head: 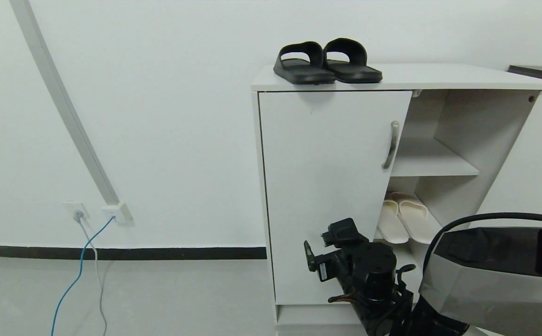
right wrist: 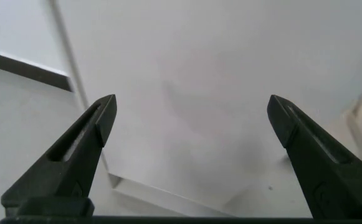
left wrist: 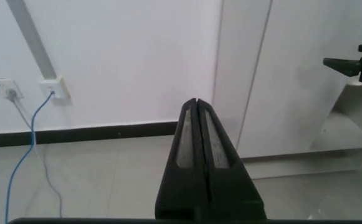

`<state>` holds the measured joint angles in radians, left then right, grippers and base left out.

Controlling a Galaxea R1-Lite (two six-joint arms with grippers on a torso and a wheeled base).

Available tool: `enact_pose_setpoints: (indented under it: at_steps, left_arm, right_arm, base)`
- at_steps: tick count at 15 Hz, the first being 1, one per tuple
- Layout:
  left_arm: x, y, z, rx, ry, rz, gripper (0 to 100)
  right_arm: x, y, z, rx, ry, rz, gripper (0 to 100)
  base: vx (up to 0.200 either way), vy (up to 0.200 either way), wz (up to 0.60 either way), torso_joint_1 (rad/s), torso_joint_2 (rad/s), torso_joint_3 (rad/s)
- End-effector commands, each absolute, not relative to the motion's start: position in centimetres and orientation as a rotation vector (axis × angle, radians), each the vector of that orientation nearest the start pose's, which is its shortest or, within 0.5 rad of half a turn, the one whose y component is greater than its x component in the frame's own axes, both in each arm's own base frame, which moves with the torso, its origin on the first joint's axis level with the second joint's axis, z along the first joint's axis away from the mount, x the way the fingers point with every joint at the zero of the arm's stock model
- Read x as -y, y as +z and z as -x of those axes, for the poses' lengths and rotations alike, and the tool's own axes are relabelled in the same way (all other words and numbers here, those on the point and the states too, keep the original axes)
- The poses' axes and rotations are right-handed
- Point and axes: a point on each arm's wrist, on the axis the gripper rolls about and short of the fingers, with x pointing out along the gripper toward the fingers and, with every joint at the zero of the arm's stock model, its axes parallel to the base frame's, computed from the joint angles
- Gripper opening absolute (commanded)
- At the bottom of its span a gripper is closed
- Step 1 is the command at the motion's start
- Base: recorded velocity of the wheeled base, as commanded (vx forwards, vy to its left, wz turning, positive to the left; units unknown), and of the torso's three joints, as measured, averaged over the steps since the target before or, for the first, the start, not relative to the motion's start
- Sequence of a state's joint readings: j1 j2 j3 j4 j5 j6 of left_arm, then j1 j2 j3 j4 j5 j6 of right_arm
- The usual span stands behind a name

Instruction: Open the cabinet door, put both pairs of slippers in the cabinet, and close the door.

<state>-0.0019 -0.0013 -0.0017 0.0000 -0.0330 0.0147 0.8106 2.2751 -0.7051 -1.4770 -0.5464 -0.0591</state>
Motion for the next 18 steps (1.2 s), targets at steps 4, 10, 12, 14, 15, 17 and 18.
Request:
enact_pose_setpoints:
  at_steps: [4, 10, 12, 14, 15, 17, 18]
  left_arm:
    - [0.1, 7.6, 2.3, 0.002, -0.035, -0.015, 0]
    - [0.1, 7.6, 2.3, 0.002, -0.035, -0.014, 0]
    - [0.1, 7.6, 2.3, 0.002, -0.035, -0.015, 0]
    - [0.1, 7.6, 2.3, 0.002, -0.035, -0.014, 0]
    - [0.1, 7.5, 2.3, 0.0, -0.035, -0.014, 0]
    - [0.1, 7.6, 2.3, 0.002, -0.035, -0.015, 0]
    - [0.1, 7.5, 2.3, 0.0, -0.035, -0.015, 0]
  right_arm:
    - [-25.6, 4.8, -26.6, -0.057, 0.258, 0.111, 100]
    - [-25.6, 4.0, -26.8, -0.074, 0.269, 0.12, 100]
    - [-25.6, 4.0, -26.7, -0.071, 0.272, 0.118, 100]
    - [-25.6, 3.8, -26.7, -0.075, 0.272, 0.12, 100]
    - [-25.6, 3.8, -26.7, -0.076, 0.272, 0.121, 100]
    - [-25.6, 3.8, -26.7, -0.076, 0.272, 0.121, 100]
    - [-25.6, 3.8, -26.7, -0.076, 0.272, 0.121, 100]
  base:
    - [0.0, 0.0, 0.0, 0.0, 0.0, 0.0]
    - [0.0, 0.0, 0.0, 0.01, -0.13, -0.125]
    - [0.0, 0.0, 0.0, 0.041, -0.41, -0.354]
    - [0.0, 0.0, 0.0, 0.09, -0.44, -0.364]
    - [0.0, 0.0, 0.0, 0.115, -0.44, -0.339]
    - [0.0, 0.0, 0.0, 0.115, -0.45, -0.339]
    - [0.0, 0.0, 0.0, 0.124, -0.46, -0.334]
